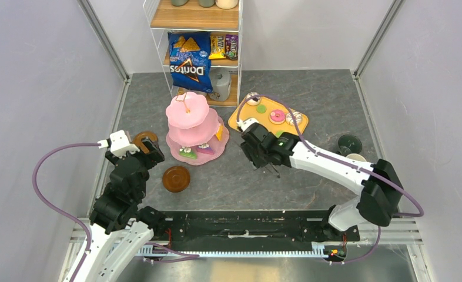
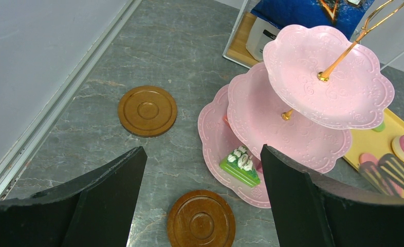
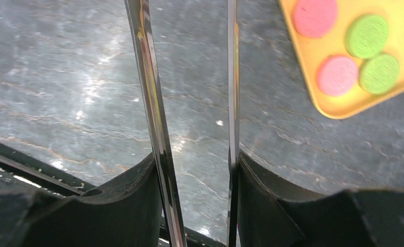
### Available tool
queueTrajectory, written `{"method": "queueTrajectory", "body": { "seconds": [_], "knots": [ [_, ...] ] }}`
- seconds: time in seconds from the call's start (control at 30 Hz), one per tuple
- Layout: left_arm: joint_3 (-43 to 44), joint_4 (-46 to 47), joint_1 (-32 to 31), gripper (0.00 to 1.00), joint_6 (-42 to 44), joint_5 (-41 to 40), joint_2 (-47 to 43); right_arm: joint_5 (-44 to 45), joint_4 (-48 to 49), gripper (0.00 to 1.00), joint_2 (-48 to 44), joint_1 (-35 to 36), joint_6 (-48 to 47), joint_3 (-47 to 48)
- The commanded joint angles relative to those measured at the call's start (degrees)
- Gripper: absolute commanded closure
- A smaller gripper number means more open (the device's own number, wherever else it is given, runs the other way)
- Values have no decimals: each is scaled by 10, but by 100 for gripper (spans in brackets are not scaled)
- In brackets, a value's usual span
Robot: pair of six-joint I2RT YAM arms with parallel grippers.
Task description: Serve the afternoon tea
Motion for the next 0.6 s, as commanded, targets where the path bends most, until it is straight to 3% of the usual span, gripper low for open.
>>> {"method": "queueTrajectory", "body": {
  "seconds": [0.0,0.33,0.57],
  "knots": [
    [-2,18,4,10,-9,-1,2,24,-41,46,-49,-57,6,-10],
    [-2,18,4,10,-11,3,-1,-20,-76,44,-80,-236,37,-13],
    [-2,18,3,10,-12,5,-6,-103,-55,44,-60,-365,73,-17]
  ]
}}
